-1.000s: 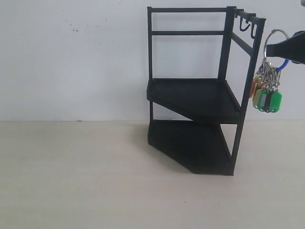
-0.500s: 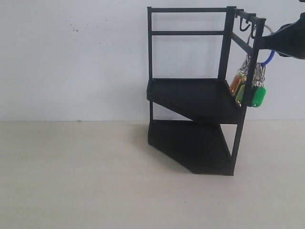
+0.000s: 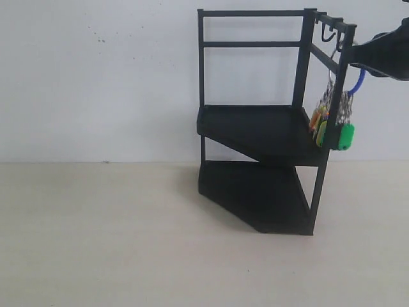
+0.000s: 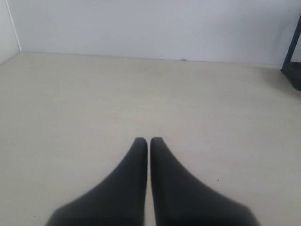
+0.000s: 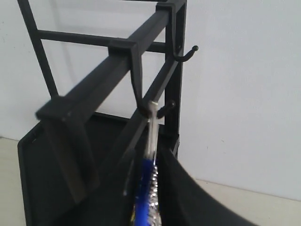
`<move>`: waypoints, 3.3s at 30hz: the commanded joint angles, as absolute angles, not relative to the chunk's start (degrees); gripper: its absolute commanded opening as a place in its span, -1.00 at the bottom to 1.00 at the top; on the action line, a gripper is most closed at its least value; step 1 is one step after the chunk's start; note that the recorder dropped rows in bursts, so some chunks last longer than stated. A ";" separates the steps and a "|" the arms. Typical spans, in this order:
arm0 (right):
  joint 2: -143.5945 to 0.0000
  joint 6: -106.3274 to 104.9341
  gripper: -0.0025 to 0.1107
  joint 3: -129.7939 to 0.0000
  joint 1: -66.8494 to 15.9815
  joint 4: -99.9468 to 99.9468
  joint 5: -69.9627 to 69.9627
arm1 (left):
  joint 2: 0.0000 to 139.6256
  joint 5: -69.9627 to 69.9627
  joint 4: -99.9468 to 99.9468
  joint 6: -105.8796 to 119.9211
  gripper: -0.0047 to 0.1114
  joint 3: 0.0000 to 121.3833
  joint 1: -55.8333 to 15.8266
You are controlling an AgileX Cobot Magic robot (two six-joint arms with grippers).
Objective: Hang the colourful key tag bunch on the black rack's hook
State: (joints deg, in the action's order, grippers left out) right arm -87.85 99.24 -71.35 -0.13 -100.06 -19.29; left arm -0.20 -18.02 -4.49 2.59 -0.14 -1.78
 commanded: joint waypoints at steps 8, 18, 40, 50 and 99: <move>-83.59 104.13 -0.55 -71.99 0.09 -99.95 -18.58 | 0.00 -17.60 -4.89 2.61 -0.84 0.00 -1.59; -71.29 105.93 -0.96 -59.10 0.09 -99.95 -8.69 | 0.00 -17.60 -4.89 2.61 -0.84 0.00 -1.59; -61.87 92.59 -0.96 -28.05 0.00 -86.14 -35.80 | 0.00 -17.60 -4.89 2.61 -0.84 0.00 -1.59; -61.87 86.13 -0.96 -28.05 0.00 -85.74 -25.10 | 0.00 -17.60 -4.89 2.61 -0.84 0.00 -1.59; -15.95 93.28 -0.96 -19.12 0.08 -85.51 -16.47 | 0.00 -17.60 -4.89 2.61 -0.84 0.00 -1.59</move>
